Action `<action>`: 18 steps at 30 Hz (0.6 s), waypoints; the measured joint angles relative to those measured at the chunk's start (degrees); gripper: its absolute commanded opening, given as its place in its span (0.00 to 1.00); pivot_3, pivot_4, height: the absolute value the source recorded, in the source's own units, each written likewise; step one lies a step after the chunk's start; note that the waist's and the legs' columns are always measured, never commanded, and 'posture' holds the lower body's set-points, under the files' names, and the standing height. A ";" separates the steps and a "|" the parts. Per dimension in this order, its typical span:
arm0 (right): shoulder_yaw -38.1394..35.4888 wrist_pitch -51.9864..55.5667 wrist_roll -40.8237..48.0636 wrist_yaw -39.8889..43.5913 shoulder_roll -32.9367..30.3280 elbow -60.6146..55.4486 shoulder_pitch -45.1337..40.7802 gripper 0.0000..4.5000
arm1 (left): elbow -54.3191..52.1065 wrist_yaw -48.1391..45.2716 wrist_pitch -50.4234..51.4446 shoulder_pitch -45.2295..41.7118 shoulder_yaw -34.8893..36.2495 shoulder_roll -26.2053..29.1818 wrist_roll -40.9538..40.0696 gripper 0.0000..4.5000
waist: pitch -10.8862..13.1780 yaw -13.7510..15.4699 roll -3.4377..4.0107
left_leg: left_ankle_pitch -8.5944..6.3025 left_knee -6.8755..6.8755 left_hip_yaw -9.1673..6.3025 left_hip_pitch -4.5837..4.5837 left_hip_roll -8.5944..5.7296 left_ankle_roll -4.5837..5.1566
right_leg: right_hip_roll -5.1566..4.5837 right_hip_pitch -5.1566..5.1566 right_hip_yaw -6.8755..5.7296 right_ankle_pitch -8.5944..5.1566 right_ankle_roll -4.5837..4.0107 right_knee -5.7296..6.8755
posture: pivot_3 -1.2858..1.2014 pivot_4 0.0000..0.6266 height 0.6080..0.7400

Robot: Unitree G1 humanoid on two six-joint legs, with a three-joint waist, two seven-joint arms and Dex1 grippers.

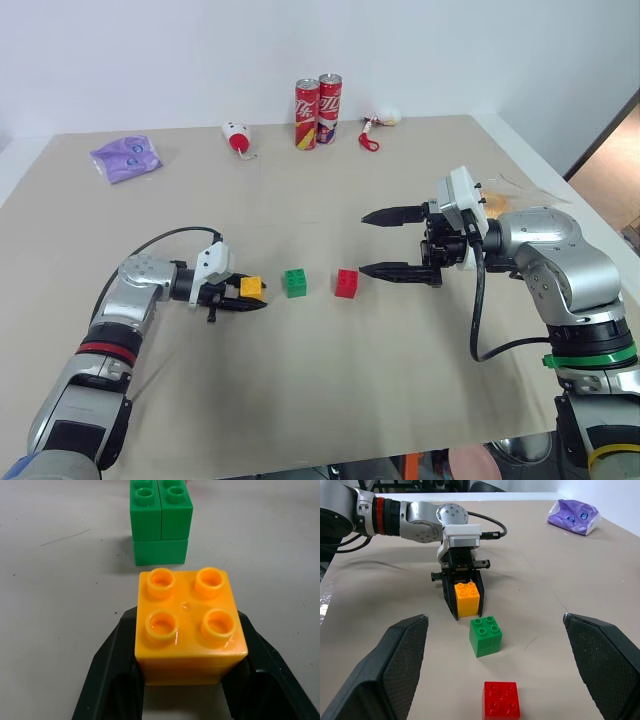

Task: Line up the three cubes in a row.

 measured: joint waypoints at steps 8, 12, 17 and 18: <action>0.09 -0.53 -0.11 0.35 0.38 1.07 -0.89 1.00 | 0.19 0.75 0.17 0.16 0.06 0.02 0.11 0.98 | 0.00 0.06 0.00 | 0.25 0.10 0.02 0.00 -0.03 0.34 | -0.01 0.02 0.04 0.21 -0.15 0.00 | 0.52 0.24 1.00; 0.14 -0.84 -0.12 1.05 0.51 1.57 -1.27 1.00 | 0.18 1.89 0.65 0.44 0.57 0.70 0.21 0.98 | 0.00 -0.17 0.00 | 0.33 0.08 0.03 0.04 0.00 0.45 | 0.04 -0.01 0.05 0.34 -0.26 0.00 | 0.52 0.24 1.00; 0.33 -1.03 -0.22 1.46 0.91 2.63 -1.86 1.00 | -0.50 1.99 -0.05 1.36 1.19 1.57 0.20 0.98 | 0.00 -0.41 0.00 | 0.32 -0.02 0.04 0.04 0.10 0.45 | 0.16 -0.06 0.09 0.29 -0.36 0.00 | 0.52 0.24 1.00; 0.64 -1.11 -0.25 1.62 1.12 2.67 -2.48 1.00 | -0.68 2.11 -0.07 1.63 1.46 2.65 0.20 0.98 | 0.00 -0.64 0.00 | 0.32 -0.06 0.03 0.04 0.15 0.45 | 0.25 -0.08 0.09 0.27 -0.40 0.00 | 0.52 0.24 1.00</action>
